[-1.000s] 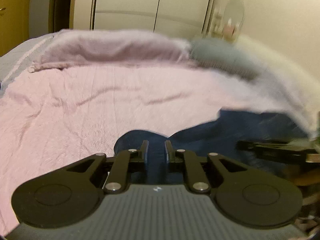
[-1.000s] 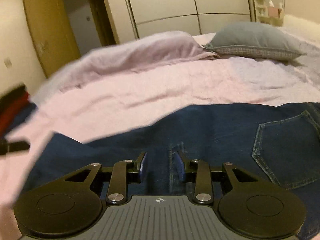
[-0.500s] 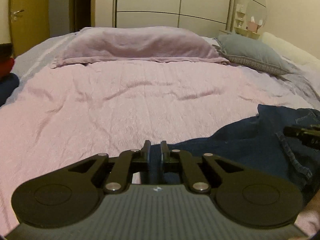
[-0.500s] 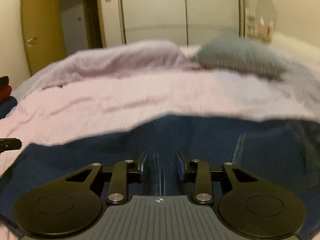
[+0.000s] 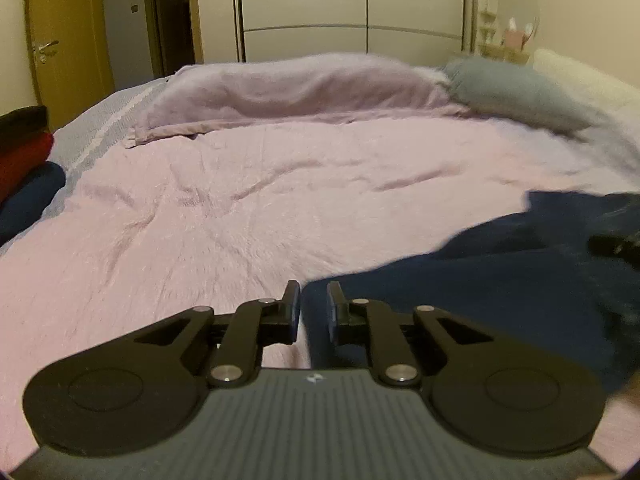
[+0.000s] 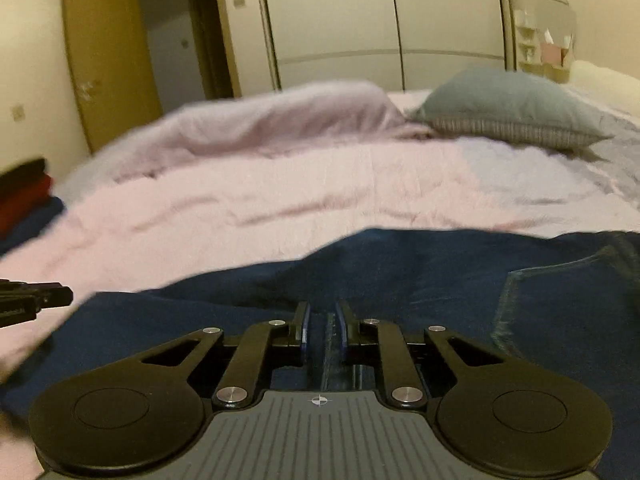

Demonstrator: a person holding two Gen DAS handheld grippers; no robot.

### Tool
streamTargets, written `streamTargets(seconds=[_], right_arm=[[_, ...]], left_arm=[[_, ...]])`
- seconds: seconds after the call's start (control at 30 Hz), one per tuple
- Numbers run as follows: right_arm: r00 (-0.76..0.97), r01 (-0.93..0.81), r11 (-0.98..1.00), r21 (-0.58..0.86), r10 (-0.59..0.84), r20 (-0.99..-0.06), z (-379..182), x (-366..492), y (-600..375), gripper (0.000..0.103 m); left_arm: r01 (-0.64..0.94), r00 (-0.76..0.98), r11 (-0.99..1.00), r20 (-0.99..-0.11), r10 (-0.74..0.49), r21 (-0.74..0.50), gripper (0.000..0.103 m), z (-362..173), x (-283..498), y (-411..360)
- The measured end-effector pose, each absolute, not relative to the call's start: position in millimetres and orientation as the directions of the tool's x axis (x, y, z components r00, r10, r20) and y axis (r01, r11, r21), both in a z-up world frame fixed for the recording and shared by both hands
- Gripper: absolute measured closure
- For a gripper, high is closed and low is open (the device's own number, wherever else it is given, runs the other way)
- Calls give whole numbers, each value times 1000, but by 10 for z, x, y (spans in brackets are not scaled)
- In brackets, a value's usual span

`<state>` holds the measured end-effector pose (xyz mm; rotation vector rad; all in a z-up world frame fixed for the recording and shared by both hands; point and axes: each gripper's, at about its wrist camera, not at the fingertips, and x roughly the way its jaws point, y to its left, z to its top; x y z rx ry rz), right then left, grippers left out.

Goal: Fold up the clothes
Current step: 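Lay the folded leg flat with the left gripper while the right gripper holds the waistband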

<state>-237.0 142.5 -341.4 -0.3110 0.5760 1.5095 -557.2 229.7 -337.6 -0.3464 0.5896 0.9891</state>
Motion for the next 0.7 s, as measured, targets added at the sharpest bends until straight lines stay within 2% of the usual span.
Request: streamTargets(seconds=[0.1,0.17,0.27,0.4,0.43,0.47,0.5,0.53,0.57,0.7], right_arm=[[-67,-988,19,152,837,-543,-3352,-2491,1096,87],[-62,-993,10,119,809,-585,-3453,-2596,972,87],[-71,-995,-2,105,752,-655,-3746,-2693,1015,88],[-53,-993,31,111,737,-674,-3534,-2744,1066,87],[-57,-992,37,125,741,-669,-3468,-2730,1011,87],[-59,-990,41,133,743,-666,-3409,-2718,948,87],[-60,-989,46,141,746,-663,-3351,-2706,885,81],[-51,-988,60,139,732,-680,-3341,-2696,826,71],[-39,-986,85,142,712,-702,-3359,-2671,768,67],[-7,-973,168,157,662,-750,-3359,-2563,522,64]], left_arm=[[-843,447,536,-599,665,-34,91,-3216,-5670,1921],[-850,421,526,-634,649,-26,91,-3346,-5664,1783],[-885,386,458,-679,625,-81,90,-3623,-5701,1803],[-910,327,412,-694,642,-48,90,-3379,-5618,1772],[-911,326,410,-699,636,-52,88,-3313,-5620,1738],[-912,322,407,-708,628,-53,81,-3254,-5622,1694],[-914,311,403,-719,622,-48,75,-3223,-5615,1650],[-917,297,397,-729,617,-38,74,-3207,-5606,1596],[-920,281,391,-739,613,-25,73,-3187,-5591,1535],[-925,265,377,-772,578,-35,70,-3127,-5575,1271]])
